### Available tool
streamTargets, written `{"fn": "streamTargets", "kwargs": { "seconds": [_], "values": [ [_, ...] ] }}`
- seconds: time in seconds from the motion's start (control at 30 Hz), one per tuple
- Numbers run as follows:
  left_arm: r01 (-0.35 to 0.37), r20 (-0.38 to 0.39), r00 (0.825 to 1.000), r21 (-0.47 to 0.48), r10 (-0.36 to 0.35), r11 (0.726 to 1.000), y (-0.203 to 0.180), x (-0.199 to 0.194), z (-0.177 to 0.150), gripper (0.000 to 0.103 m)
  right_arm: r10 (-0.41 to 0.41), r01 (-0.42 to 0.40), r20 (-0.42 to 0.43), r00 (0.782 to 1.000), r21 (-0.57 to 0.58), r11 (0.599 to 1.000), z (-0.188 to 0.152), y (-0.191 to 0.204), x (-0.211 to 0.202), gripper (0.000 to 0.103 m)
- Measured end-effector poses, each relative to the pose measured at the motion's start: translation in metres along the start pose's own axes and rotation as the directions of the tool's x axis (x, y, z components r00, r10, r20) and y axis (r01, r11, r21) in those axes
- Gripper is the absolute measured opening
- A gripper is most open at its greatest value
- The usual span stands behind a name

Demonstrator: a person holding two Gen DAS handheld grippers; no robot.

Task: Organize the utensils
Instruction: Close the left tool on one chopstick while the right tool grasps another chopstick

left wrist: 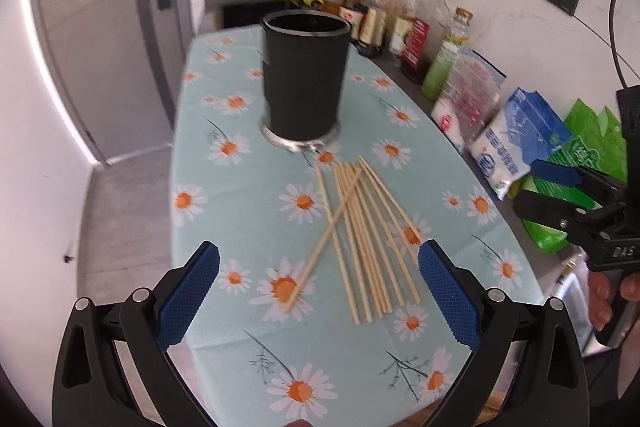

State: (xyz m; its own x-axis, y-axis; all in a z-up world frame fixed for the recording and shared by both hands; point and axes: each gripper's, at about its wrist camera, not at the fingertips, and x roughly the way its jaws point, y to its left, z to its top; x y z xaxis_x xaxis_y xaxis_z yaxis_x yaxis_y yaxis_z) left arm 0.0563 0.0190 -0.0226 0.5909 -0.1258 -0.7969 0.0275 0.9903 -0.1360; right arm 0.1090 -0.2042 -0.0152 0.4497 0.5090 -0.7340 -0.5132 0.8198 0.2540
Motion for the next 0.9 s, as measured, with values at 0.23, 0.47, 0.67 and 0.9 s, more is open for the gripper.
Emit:
{"fn": "streamTargets", "kwargs": {
  "seconds": [0.23, 0.47, 0.67, 0.9],
  "values": [
    [0.101, -0.115, 0.989, 0.02, -0.098, 0.995, 0.016, 0.037, 0.023, 0.096, -0.017, 0.015, -0.103, 0.994, -0.02, 1.0, 0.015, -0.007, 0.038, 0.089],
    [0.172, -0.279, 0.946, 0.007, -0.163, 0.985, 0.042, 0.085, 0.031, 0.096, -0.01, 0.0, -0.254, 0.967, -0.041, 0.999, 0.03, -0.019, 0.081, 0.068],
    [0.236, -0.399, 0.896, 0.059, -0.193, 0.97, 0.047, 0.115, 0.033, 0.074, -0.017, -0.003, -0.4, 0.917, -0.05, 0.999, 0.029, -0.02, 0.12, 0.047],
    [0.266, -0.485, 0.868, 0.268, -0.109, 0.926, 0.024, 0.133, 0.034, 0.057, 0.007, 0.004, -0.571, 0.821, 0.018, 1.0, 0.028, -0.028, 0.161, 0.028]
  ]
}}
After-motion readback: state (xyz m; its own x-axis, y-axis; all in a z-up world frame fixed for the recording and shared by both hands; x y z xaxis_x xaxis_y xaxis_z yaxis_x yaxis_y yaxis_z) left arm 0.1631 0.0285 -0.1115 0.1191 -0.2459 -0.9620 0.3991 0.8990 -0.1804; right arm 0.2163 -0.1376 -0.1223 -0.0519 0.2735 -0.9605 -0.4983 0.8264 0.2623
